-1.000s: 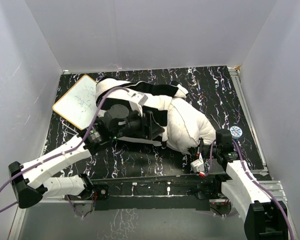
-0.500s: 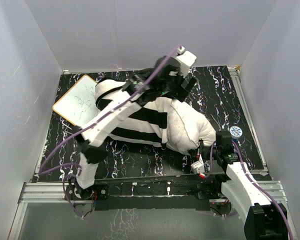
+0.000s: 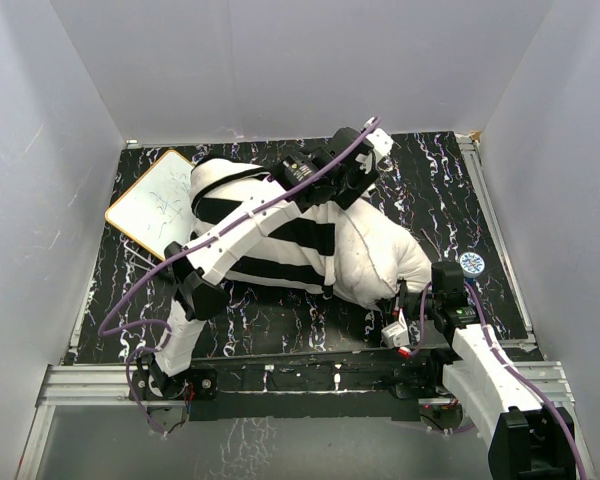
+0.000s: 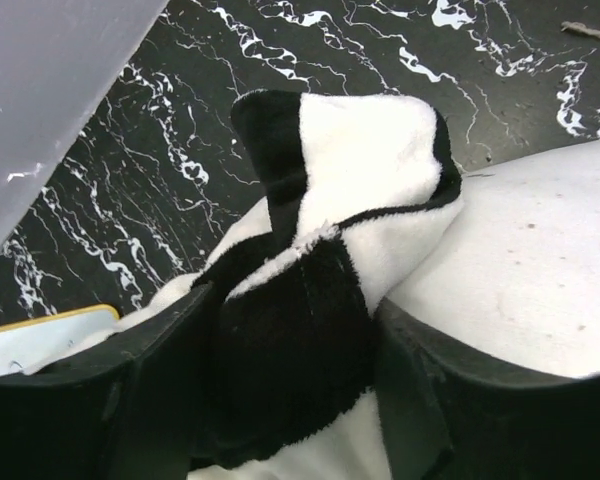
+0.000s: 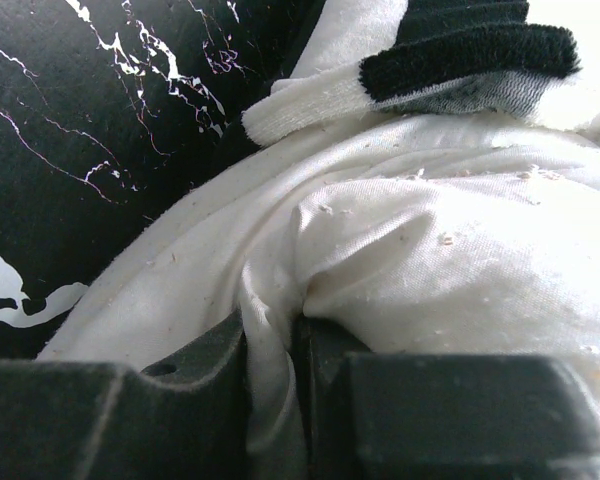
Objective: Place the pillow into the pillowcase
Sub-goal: Stuff the pillow into the pillowcase.
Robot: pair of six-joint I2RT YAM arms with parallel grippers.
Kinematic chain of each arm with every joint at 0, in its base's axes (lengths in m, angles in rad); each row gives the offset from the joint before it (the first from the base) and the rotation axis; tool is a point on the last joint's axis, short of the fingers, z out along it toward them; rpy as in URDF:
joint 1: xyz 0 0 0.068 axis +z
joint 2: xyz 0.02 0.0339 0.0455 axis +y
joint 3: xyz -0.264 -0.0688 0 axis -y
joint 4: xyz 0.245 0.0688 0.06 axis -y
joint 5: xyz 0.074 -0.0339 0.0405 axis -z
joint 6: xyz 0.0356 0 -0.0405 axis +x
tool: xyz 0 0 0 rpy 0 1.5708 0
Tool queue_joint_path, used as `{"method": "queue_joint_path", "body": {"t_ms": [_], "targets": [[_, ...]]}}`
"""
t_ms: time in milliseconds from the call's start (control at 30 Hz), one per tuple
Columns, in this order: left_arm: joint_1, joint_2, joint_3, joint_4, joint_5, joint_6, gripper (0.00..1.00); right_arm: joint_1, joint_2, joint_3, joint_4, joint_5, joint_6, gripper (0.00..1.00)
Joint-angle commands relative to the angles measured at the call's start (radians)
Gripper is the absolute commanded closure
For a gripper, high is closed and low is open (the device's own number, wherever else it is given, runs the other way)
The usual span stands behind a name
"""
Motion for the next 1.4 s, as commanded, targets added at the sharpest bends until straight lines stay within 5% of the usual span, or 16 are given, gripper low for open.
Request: {"method": "queue_joint_path", "body": {"t_ms": [0, 33, 67, 100, 200, 333, 467, 533, 633, 900, 1133, 1233, 1367], "targets": [[0.027, -0.045, 0.006, -0.014, 0.048, -0.005, 0.52, 0.013, 0.015, -0.018, -0.168, 0.041, -0.2, 0.92], [0.03, -0.047, 0.005, -0.011, 0.073, -0.006, 0.66, 0.011, 0.014, -0.016, -0.161, 0.04, -0.185, 0.92], [0.032, -0.048, 0.01, -0.006, 0.101, -0.01, 0.92, 0.012, 0.014, -0.012, -0.149, 0.037, -0.169, 0.92], [0.032, -0.05, 0.024, -0.003, 0.147, -0.019, 1.0, 0.012, 0.014, -0.01, -0.134, 0.033, -0.145, 0.92], [0.032, -0.084, 0.059, 0.076, 0.396, -0.115, 1.0, 0.013, 0.015, 0.01, 0.02, 0.004, 0.001, 0.92], [-0.025, -0.155, 0.063, 0.363, 0.745, -0.319, 1.0, 0.049, 0.082, 0.086, 0.764, 0.095, 0.846, 0.92], [-0.08, -0.162, 0.053, 0.615, 0.923, -0.49, 1.0, 0.055, 0.288, 0.496, 0.873, 0.179, 1.315, 0.92], [-0.095, -0.134, 0.052, 0.688, 0.953, -0.552, 1.0, 0.079, 0.332, 0.552, 1.024, 0.181, 1.455, 0.92], [-0.095, -0.105, 0.029, 0.809, 1.006, -0.653, 1.0, 0.124, 0.377, 0.619, 0.98, 0.212, 1.465, 0.92], [0.001, -0.133, -0.161, 1.054, 1.061, -0.864, 1.0, 0.12, 0.287, 0.529, 1.216, 0.186, 1.565, 0.92], [0.049, -0.226, -0.37, 0.951, 1.001, -0.806, 1.0, 0.02, 0.281, 0.62, 1.289, 0.379, 1.628, 0.92], [0.05, -0.249, -0.489, 1.025, 1.008, -0.85, 1.0, 0.001, 0.319, 0.67, 1.276, 0.425, 1.683, 0.92], [0.024, -0.145, -0.394, 1.086, 1.075, -0.937, 1.0, 0.052, 0.361, 0.662, 1.131, 0.343, 1.701, 0.92]]}}
